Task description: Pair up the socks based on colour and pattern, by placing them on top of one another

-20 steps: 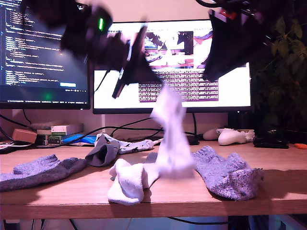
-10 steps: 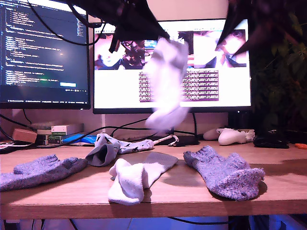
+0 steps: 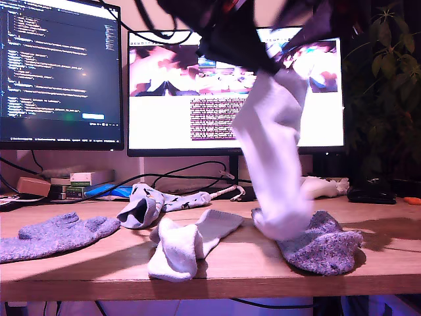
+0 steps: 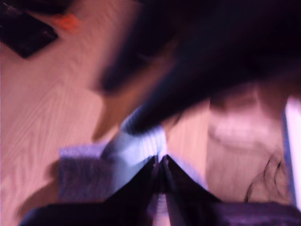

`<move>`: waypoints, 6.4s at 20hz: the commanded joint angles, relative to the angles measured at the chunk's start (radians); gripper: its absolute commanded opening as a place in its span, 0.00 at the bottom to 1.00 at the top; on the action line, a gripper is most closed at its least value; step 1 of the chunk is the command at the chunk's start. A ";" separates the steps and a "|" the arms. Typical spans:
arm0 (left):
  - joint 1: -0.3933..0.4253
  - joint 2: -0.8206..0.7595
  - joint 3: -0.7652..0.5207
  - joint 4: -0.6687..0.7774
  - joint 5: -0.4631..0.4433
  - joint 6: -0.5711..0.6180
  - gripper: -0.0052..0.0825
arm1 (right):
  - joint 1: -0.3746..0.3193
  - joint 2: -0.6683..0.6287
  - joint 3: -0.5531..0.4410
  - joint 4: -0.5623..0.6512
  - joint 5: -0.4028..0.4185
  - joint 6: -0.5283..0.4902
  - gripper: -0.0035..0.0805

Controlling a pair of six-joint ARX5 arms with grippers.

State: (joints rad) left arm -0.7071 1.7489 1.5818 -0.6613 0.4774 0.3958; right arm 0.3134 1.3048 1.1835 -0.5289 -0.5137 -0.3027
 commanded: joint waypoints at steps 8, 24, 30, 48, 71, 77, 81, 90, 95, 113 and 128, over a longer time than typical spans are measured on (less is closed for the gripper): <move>0.037 -0.034 -0.003 -0.019 -0.015 0.188 0.04 | 0.015 0.008 -0.008 -0.016 0.074 -0.731 0.42; 0.026 -0.043 -0.001 -0.021 -0.014 0.267 0.04 | 0.131 0.128 -0.008 -0.027 0.185 -0.857 0.42; 0.010 -0.043 -0.001 -0.020 -0.014 0.266 0.04 | 0.133 0.129 -0.008 0.017 0.237 -0.857 0.03; 0.110 -0.068 0.006 -0.205 -0.256 -0.034 0.20 | 0.251 0.129 0.192 -0.182 0.476 -0.785 0.03; 0.243 -0.121 0.006 -0.332 -0.237 -0.145 0.04 | 0.502 0.070 0.267 -0.297 0.197 -0.663 0.03; 0.261 -0.121 0.006 -0.325 -0.220 -0.145 0.04 | 0.504 0.075 0.267 -0.298 0.171 -0.662 0.03; 0.262 -0.121 0.006 -0.307 -0.220 -0.146 0.04 | 0.505 0.109 0.267 -0.298 0.171 -0.661 0.03; 0.270 -0.121 0.006 -0.310 -0.220 -0.145 0.04 | 0.513 0.160 0.267 -0.261 0.146 -0.661 0.03; 0.275 -0.121 0.006 -0.310 -0.220 -0.145 0.04 | 0.486 0.257 0.267 -0.219 0.158 -0.661 0.03; 0.288 -0.120 0.006 -0.326 -0.220 -0.142 0.04 | 0.218 0.506 0.264 -0.043 0.285 -0.760 0.03; 0.300 -0.120 0.006 -0.350 -0.220 -0.145 0.04 | 0.209 0.586 0.272 0.151 0.495 -0.818 0.57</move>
State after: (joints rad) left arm -0.4126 1.6249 1.5860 -1.0134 0.2546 0.2520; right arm 0.5259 1.9228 1.4494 -0.3698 -0.0135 -1.1240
